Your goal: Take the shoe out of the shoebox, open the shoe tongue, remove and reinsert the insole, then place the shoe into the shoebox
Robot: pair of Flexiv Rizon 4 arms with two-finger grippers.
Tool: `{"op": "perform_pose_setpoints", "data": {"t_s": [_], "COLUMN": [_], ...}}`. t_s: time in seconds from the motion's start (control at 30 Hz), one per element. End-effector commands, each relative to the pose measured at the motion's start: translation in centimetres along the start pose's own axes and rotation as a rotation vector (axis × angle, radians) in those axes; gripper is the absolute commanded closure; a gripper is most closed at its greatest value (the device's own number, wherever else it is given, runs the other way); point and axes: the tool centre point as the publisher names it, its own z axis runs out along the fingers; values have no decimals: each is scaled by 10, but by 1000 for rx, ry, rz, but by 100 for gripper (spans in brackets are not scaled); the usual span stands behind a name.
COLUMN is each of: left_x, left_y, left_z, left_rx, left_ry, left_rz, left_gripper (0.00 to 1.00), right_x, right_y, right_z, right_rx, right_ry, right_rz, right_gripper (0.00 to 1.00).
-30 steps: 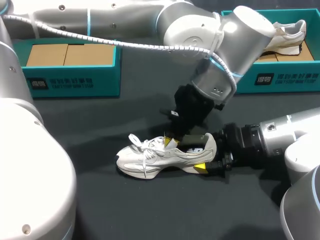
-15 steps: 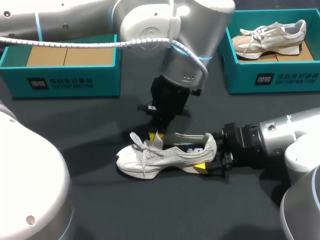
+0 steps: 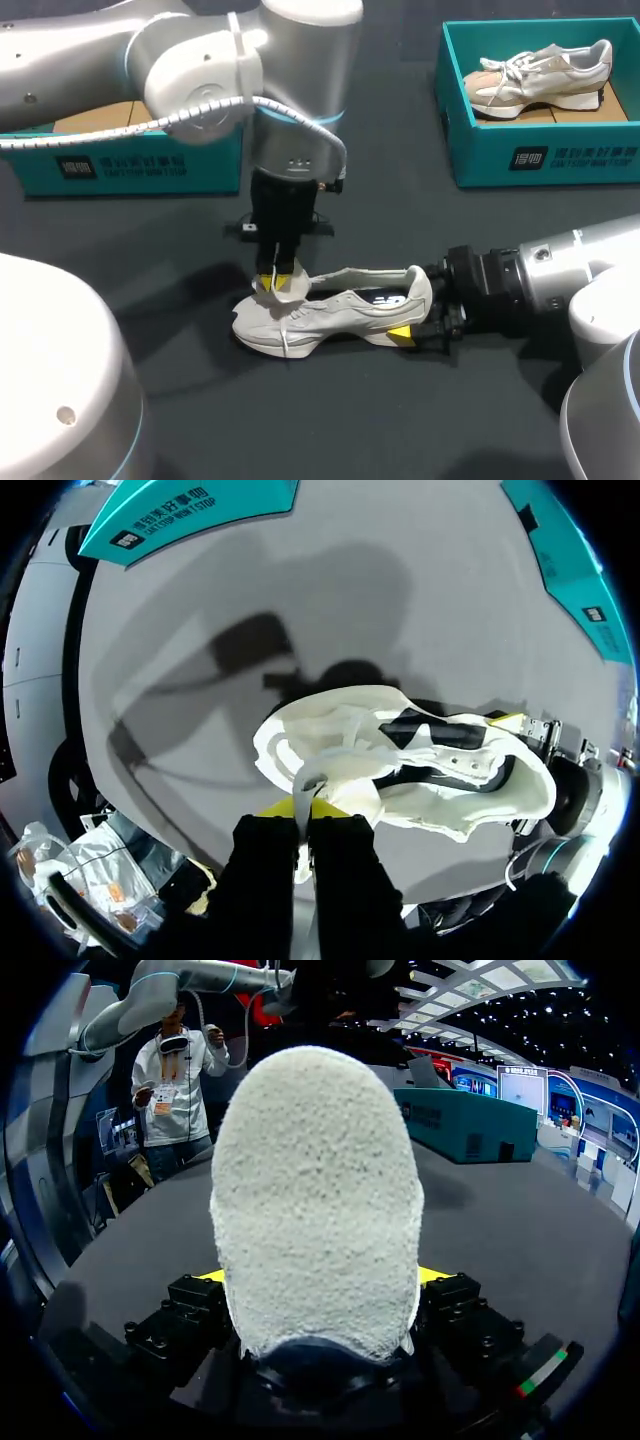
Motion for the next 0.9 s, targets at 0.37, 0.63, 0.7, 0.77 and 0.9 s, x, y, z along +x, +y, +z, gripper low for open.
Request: {"op": "perform_pose_setpoints", "data": {"t_s": [0.37, 0.63, 0.7, 0.77, 0.9], "left_x": [-13, -28, -30, -32, -34], "left_y": [-11, -13, -12, -12, -14], "left_z": [38, 41, 45, 49, 53], "left_rx": [8, 2, 11, 14, 10], "left_ry": [-13, -46, -71, -86, -105], "left_rz": [-40, -38, -34, -31, -35], "left_gripper": [75, 56, 53, 51, 50], "right_x": [1, 1, 1, 1, 1], "right_y": [-1, -1, -1, -1, -1], "right_z": [0, 0, 0, 0, 0], "right_rx": [5, 5, 5, 5, 5], "right_ry": [-1, -1, -1, -1, -1], "right_rz": [0, 0, 0, 0, 0], "right_gripper": [100, 100, 100, 100, 100]}}
